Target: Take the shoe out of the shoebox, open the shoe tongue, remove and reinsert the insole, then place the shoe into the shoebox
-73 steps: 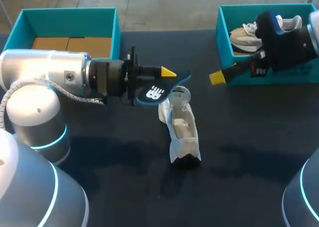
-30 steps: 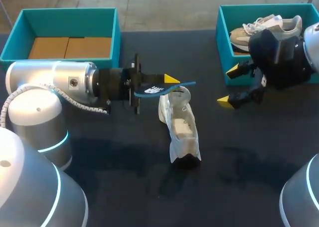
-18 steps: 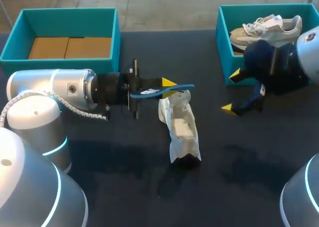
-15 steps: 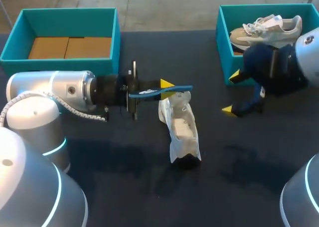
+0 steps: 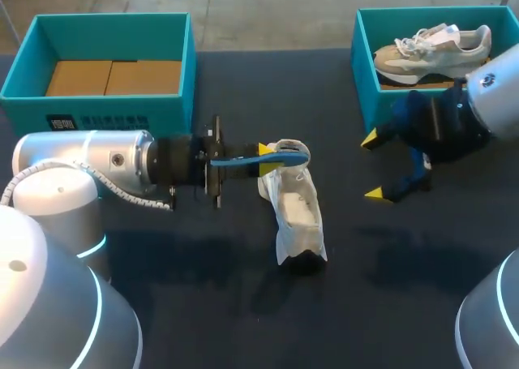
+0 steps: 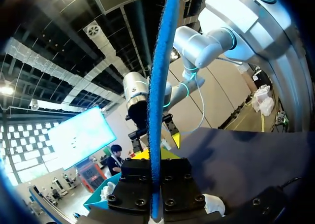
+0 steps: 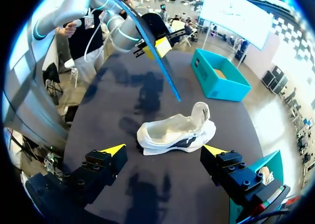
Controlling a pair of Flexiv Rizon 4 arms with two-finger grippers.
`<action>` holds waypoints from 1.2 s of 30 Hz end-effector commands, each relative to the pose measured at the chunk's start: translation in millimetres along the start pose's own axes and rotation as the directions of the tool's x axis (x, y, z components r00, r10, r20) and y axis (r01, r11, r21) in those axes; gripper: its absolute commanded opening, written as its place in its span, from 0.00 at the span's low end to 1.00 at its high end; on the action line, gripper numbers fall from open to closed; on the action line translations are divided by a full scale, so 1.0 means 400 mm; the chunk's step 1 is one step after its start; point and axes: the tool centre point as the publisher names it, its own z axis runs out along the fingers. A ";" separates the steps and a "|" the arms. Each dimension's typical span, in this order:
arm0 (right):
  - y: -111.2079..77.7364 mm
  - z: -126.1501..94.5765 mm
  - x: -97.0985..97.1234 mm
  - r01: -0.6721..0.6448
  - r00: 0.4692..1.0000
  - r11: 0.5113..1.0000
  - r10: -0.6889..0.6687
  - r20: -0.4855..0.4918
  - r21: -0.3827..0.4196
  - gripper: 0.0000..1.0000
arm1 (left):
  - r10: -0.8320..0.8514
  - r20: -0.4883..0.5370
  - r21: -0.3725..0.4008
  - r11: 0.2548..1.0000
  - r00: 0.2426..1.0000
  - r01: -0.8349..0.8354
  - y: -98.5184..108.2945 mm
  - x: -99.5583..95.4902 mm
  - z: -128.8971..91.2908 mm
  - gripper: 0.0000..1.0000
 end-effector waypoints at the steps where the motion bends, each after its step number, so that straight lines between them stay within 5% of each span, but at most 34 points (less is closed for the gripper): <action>1: 0.017 0.065 -0.038 -0.001 0.998 1.000 0.001 -0.057 -0.001 1.00 | -0.001 0.014 0.000 1.000 1.000 0.001 0.019 0.023 0.007 0.00; 20: 0.014 0.100 -0.012 -0.010 0.992 1.000 0.012 -0.127 0.016 1.00 | -0.015 0.029 -0.008 1.000 0.999 0.015 0.044 0.024 0.009 0.00; 27: -0.026 0.127 -0.036 0.027 0.998 0.987 -0.036 0.053 0.156 1.00 | -0.018 0.035 -0.014 1.000 0.999 0.018 0.049 0.023 0.004 0.00; 36: -0.052 0.150 -0.067 0.053 0.996 0.984 -0.063 0.058 0.167 1.00 | -0.043 0.066 -0.008 0.999 0.997 0.044 0.060 0.038 0.003 0.00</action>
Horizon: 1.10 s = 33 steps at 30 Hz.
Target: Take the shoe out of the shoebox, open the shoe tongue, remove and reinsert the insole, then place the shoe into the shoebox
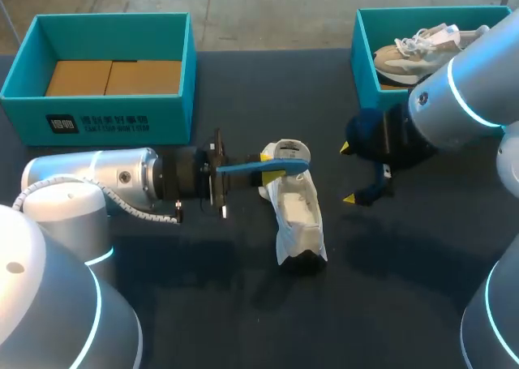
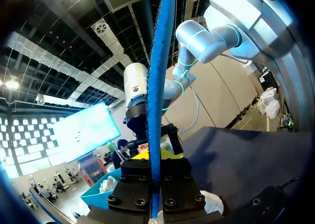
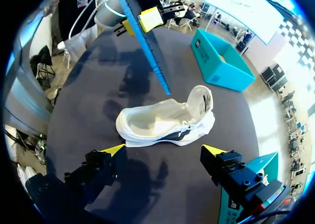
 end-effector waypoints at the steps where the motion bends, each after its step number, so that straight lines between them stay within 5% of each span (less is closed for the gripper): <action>1: -0.007 0.019 -0.009 0.004 1.000 1.000 -0.004 0.000 -0.010 1.00 | -0.002 0.008 -0.001 1.000 1.000 0.002 0.005 0.016 0.002 0.00; 18: 0.021 0.132 0.006 0.039 0.996 0.996 -0.044 -0.072 -0.076 1.00 | 0.001 0.006 -0.006 1.000 1.000 -0.001 0.020 0.036 0.010 0.00; 33: 0.025 0.129 0.008 0.035 0.997 0.998 -0.039 -0.067 -0.061 1.00 | -0.032 0.033 0.001 0.999 0.999 0.032 0.022 0.050 0.010 0.00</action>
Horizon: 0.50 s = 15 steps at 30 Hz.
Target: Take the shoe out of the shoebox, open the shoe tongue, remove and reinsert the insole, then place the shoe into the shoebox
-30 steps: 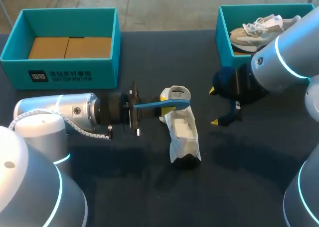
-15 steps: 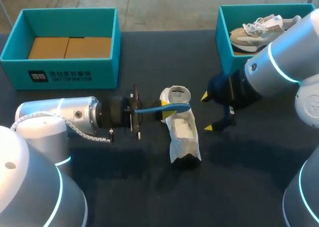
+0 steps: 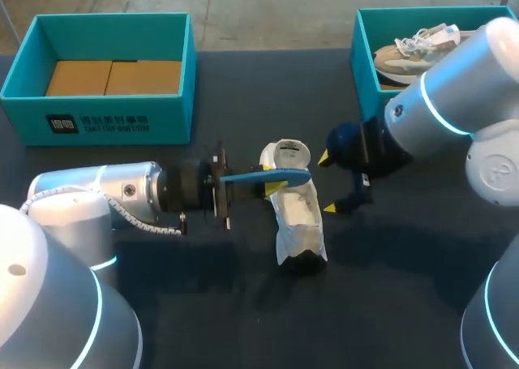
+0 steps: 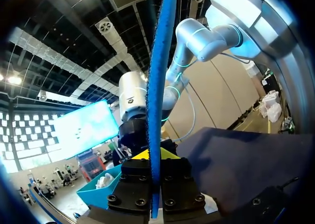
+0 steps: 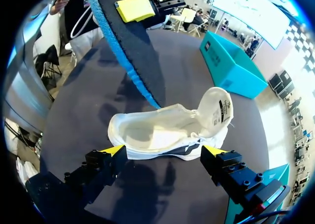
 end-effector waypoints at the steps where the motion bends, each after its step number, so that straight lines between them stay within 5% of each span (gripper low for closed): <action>1: 0.002 -0.001 0.003 0.000 1.000 1.000 0.000 0.002 0.002 1.00 | -0.004 0.011 -0.006 1.000 1.000 0.004 -0.003 0.017 0.005 0.00; 15: 0.002 -0.001 0.003 0.000 1.000 1.000 0.000 0.002 0.002 1.00 | -0.031 0.005 -0.024 0.999 1.000 0.031 0.038 0.043 0.023 0.00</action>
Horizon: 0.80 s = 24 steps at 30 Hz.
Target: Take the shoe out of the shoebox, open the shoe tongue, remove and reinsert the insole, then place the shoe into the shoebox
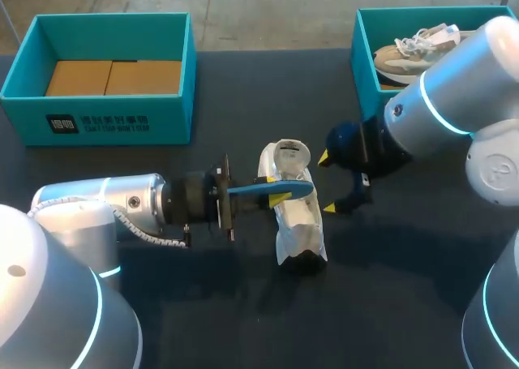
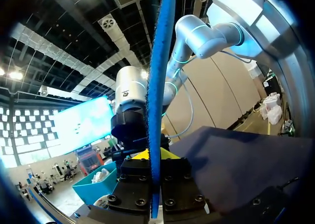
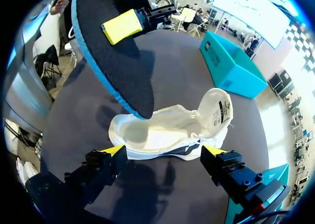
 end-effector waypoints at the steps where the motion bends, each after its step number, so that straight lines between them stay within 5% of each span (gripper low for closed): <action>1: 0.000 0.002 0.002 0.001 1.000 1.000 -0.001 0.001 -0.001 1.00 | -0.001 -0.001 0.000 1.000 1.000 0.001 0.014 -0.001 0.017 0.00; 24: -0.048 -0.034 0.025 -0.006 1.000 0.999 0.005 0.010 0.034 1.00 | -0.018 -0.017 -0.051 0.999 1.000 0.017 0.040 0.000 0.036 0.00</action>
